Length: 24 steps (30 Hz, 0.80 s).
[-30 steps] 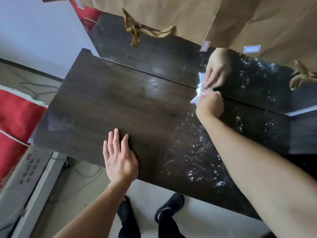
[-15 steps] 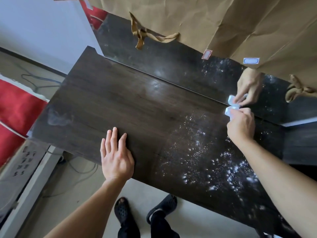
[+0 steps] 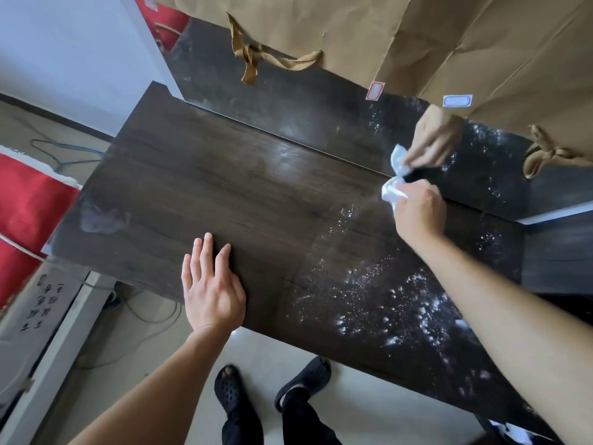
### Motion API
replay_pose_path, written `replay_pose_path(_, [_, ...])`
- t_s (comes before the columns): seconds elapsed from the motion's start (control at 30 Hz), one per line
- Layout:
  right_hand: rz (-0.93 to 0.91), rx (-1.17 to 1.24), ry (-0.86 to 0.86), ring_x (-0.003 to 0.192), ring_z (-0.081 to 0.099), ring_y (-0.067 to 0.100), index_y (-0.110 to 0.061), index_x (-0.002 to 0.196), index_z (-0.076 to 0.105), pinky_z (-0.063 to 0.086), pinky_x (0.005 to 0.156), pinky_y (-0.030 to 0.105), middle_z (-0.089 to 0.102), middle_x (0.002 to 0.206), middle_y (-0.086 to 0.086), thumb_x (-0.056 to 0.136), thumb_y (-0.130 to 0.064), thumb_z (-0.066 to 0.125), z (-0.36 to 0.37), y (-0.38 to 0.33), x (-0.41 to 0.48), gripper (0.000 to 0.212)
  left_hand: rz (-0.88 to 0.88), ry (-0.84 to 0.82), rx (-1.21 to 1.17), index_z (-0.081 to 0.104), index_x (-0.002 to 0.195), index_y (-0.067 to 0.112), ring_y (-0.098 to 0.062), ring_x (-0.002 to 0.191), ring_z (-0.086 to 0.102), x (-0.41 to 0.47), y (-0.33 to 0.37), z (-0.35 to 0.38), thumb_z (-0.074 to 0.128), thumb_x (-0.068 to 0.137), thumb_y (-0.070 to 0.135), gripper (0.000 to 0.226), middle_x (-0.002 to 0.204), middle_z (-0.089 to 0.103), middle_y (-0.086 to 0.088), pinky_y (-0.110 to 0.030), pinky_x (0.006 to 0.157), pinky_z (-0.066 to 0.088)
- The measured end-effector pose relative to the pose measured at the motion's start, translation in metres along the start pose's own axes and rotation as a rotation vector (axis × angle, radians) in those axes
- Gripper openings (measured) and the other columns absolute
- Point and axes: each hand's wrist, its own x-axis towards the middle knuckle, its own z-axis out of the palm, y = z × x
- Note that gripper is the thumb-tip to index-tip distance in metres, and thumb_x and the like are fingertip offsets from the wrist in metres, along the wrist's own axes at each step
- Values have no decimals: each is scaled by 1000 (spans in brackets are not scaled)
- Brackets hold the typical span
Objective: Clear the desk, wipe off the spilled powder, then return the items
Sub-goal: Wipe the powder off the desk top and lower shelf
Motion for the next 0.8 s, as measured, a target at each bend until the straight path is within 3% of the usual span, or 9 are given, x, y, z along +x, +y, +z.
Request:
replay_pose_path(0.07, [41,25,-18,86,52,37,-10,91,66,36,65,35,55,91,18,77,-4,57,9,-17,3,18,7,-6,-2,54,127,8,-33,142,26,-1,0,0,33,85,18,47,150,36,-17,-44,118,15])
replay_pose_path(0.17, [-305,121,-80,79,49,30,-10,91,66,44,61,36,52,86,9,66,13,56,26,-49,-53,35,6,-3,-1,54,127,8,-33,142,25,-1,-1,-1,33,86,18,47,150,36,-17,-44,118,14])
replay_pose_path(0.33, [-600,243,-401,75,53,23,-9,90,72,47,61,32,56,84,5,76,9,60,12,-42,-120,26,-2,7,-9,55,126,7,-33,141,27,0,1,-2,33,86,17,47,149,37,-18,-45,117,17])
replay_pose_path(0.4, [-478,267,-368,73,54,25,-15,75,72,45,62,30,56,78,9,79,0,59,4,-34,-86,20,-2,10,-8,55,125,7,-33,141,27,0,0,-1,35,85,17,46,149,37,-18,-45,117,17])
replay_pose_path(0.47, [-277,238,-169,63,48,27,-20,66,56,33,55,30,49,66,10,77,-11,59,3,-25,-38,15,0,9,-3,56,125,8,-33,141,28,0,0,-1,35,85,17,46,148,38,-18,-45,117,18])
replay_pose_path(0.53, [-93,183,-58,68,45,28,-22,75,58,25,59,28,48,72,10,80,-16,56,9,-23,-4,8,3,10,-3,56,125,8,-33,141,28,0,0,-1,34,86,18,46,148,38,-17,-45,117,18])
replay_pose_path(0.6, [-33,155,-31,77,47,29,-22,84,62,27,63,26,44,81,7,81,-12,55,24,-36,2,13,2,11,-10,56,125,8,-34,141,28,0,0,-1,33,87,18,46,148,38,-17,-45,117,18])
replay_pose_path(0.7, [-260,202,-111,82,46,26,-23,85,68,29,67,23,47,88,5,73,2,57,38,-71,-29,30,3,11,-11,56,125,8,-33,141,28,0,0,-1,33,87,19,45,148,38,-17,-45,117,18])
replay_pose_path(0.8, [-592,284,-259,77,44,23,-13,79,69,39,64,30,52,85,6,69,9,58,39,-83,-93,26,0,10,-12,56,125,8,-34,141,28,0,0,-1,34,87,17,45,148,38,-17,-45,117,18])
